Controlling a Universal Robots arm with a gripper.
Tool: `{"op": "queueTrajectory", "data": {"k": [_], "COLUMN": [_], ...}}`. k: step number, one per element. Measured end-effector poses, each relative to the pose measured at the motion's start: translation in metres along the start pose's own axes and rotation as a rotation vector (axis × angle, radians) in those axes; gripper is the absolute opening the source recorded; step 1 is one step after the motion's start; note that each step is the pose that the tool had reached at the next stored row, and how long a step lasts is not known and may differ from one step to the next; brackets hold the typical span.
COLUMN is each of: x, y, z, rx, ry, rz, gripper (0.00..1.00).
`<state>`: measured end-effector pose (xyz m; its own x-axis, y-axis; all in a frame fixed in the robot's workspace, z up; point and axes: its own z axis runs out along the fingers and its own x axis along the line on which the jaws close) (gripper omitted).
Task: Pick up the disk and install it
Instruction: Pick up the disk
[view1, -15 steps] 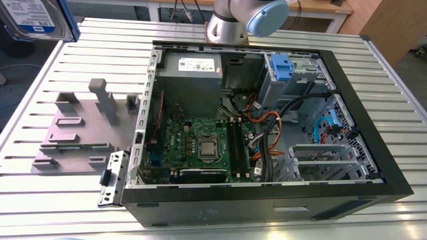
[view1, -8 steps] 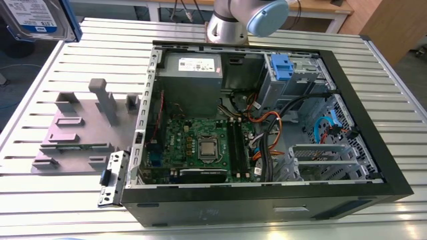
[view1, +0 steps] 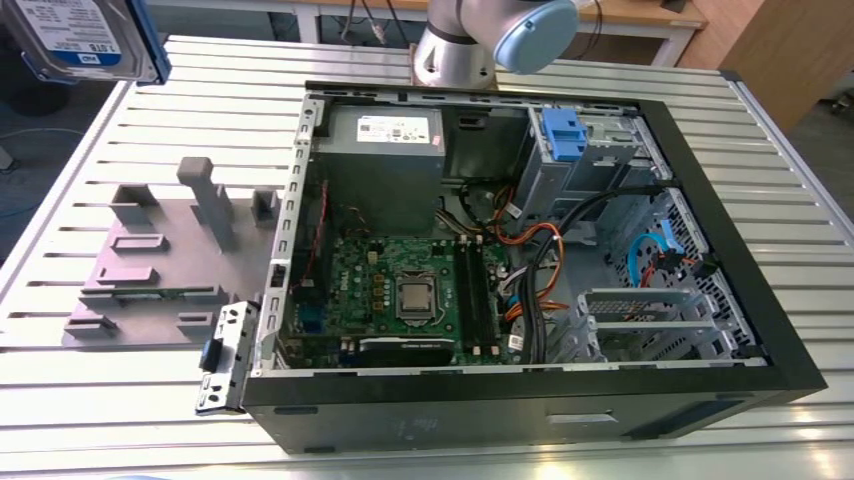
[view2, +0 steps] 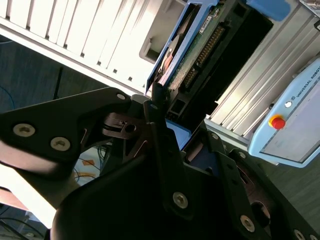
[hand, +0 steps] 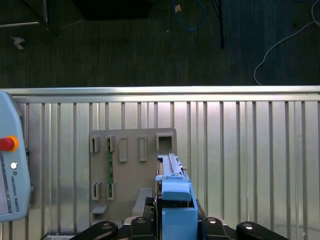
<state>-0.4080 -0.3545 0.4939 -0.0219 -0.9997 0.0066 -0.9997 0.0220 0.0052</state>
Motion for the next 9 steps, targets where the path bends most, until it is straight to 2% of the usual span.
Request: {"op": "queueTrajectory", "data": {"k": [9], "x": [-0.0001], "y": [-0.0055], "z": [0.0], "rx": [0.0], "ry": [0.0], "rz": [0.0], "gripper": [0.37]}}
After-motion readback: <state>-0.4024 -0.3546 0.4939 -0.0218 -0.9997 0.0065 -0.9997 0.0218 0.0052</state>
